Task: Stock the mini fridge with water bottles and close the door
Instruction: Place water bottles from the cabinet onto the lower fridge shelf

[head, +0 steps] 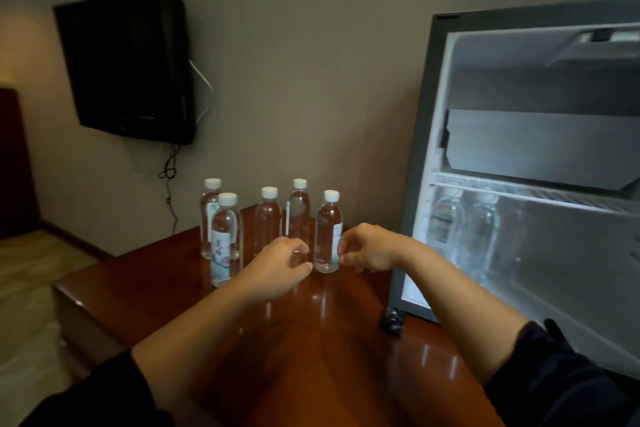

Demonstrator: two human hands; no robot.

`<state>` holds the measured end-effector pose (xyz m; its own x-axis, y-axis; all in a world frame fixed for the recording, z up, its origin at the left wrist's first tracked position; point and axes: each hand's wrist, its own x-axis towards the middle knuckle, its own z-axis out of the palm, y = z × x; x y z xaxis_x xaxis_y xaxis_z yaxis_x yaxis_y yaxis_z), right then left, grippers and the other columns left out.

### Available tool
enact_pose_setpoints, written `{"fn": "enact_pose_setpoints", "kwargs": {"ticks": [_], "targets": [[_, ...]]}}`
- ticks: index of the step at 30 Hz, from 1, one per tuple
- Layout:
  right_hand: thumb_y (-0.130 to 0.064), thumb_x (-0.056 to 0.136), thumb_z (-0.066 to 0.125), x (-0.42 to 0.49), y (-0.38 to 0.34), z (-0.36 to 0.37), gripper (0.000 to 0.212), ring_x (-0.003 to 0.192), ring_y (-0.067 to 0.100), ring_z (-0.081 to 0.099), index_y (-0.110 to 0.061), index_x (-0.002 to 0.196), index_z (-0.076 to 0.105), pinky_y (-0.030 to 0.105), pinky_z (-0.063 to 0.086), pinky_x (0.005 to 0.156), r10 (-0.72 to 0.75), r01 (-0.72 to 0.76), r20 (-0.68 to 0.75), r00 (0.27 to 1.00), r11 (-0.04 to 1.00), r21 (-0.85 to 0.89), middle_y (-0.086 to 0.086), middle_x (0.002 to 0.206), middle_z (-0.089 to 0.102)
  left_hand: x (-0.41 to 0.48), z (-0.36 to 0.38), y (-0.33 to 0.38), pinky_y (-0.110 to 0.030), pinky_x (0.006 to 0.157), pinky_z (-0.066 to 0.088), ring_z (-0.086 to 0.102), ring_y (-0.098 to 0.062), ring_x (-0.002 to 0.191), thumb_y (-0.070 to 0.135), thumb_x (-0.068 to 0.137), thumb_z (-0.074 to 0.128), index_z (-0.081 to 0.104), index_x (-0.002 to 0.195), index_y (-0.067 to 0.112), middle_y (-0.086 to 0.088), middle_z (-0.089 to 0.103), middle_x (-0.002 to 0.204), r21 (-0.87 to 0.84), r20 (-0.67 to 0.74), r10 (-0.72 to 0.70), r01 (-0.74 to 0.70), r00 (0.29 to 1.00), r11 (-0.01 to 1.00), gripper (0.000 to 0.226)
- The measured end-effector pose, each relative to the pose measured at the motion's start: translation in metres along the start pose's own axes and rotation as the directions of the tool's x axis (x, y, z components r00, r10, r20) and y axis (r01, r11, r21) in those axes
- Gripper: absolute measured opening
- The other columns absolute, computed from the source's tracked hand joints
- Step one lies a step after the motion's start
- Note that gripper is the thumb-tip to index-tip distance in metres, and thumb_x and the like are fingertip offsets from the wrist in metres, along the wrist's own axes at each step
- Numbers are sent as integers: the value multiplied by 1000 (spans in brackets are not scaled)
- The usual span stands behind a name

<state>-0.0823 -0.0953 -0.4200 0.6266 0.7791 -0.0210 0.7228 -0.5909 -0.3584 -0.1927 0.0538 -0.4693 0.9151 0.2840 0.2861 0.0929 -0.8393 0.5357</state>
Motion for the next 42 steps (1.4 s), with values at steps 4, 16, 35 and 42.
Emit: {"fn": "enact_pose_setpoints", "kwargs": {"ticks": [4, 16, 35, 42], "targets": [[-21, 90, 59, 28, -34, 16, 17, 87, 18, 60, -12, 105, 63, 27, 46, 75, -71, 71, 4, 997, 997, -2, 4, 99, 62, -7, -15, -39, -31, 105, 38, 41, -16, 124, 31, 89, 57, 46, 129, 21, 0, 40, 137, -19, -110, -119, 117, 987, 993, 43], [-22, 92, 57, 122, -115, 50, 60, 129, 29, 46, -14, 145, 29, 37, 39, 106, -249, 250, -158, 956, 968, -13, 13, 142, 45, 14, -34, -132, -39, 92, 53, 51, -24, 119, 16, 81, 68, 34, 138, 17, -7, 43, 134, -407, -171, -391, 296, 905, 864, 67], [-29, 94, 53, 157, -134, 48, 41, 108, 30, 58, -17, 132, 47, 36, 44, 89, -381, 334, -230, 896, 917, -217, 11, 117, 64, 42, 5, -163, -45, 97, 49, 56, -16, 112, 29, 70, 78, 33, 133, 27, 1, 52, 126, -630, -53, -369, 256, 928, 733, 79], [-32, 89, 60, 123, -135, 52, 37, 99, 32, 60, -15, 122, 53, 35, 41, 77, -483, 407, -212, 849, 856, -320, 11, 105, 65, 23, 3, -149, -37, 92, 51, 54, -18, 112, 37, 69, 78, 41, 120, 27, 2, 54, 120, -513, -183, -386, 247, 904, 822, 64]]}}
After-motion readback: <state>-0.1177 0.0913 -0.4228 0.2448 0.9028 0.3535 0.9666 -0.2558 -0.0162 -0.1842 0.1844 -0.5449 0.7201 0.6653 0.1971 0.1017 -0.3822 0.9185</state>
